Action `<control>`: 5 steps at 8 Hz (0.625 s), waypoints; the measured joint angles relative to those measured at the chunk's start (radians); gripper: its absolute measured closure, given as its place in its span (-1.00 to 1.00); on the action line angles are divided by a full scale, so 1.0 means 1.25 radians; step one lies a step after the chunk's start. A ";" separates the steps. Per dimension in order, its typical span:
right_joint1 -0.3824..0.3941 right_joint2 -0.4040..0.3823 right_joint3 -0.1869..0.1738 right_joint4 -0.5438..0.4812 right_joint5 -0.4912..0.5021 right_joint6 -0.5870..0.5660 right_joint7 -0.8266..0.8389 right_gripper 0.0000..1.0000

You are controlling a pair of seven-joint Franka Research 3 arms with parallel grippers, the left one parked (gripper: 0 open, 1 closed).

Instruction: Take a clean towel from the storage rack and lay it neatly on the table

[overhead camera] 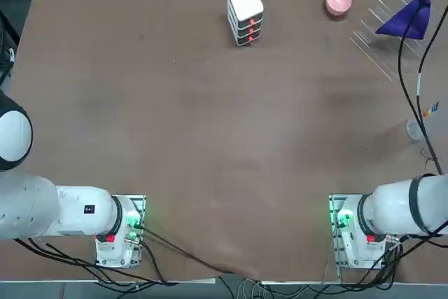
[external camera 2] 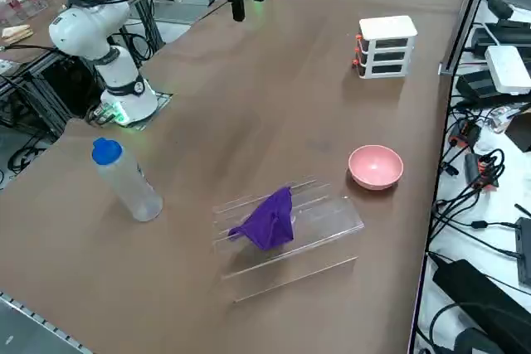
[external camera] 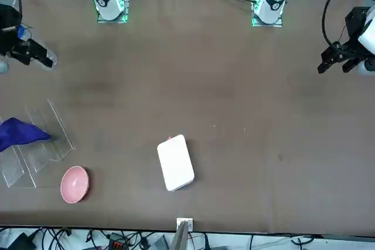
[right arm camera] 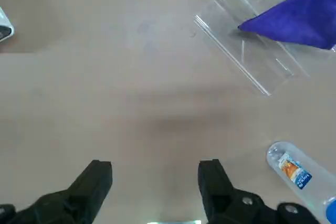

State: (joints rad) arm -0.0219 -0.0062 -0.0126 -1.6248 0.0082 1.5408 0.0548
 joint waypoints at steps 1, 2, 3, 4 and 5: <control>0.000 0.006 0.000 0.000 -0.001 0.000 0.000 -1.00; 0.000 0.019 0.000 -0.001 -0.001 0.000 0.002 -1.00; 0.000 0.037 0.000 -0.002 0.002 0.000 0.019 -1.00; 0.000 0.058 0.000 -0.002 0.003 0.000 0.027 -1.00; -0.001 0.079 0.000 -0.002 -0.001 0.002 0.006 -0.96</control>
State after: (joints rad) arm -0.0226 0.0928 -0.0131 -1.6274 0.0067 1.5436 0.0618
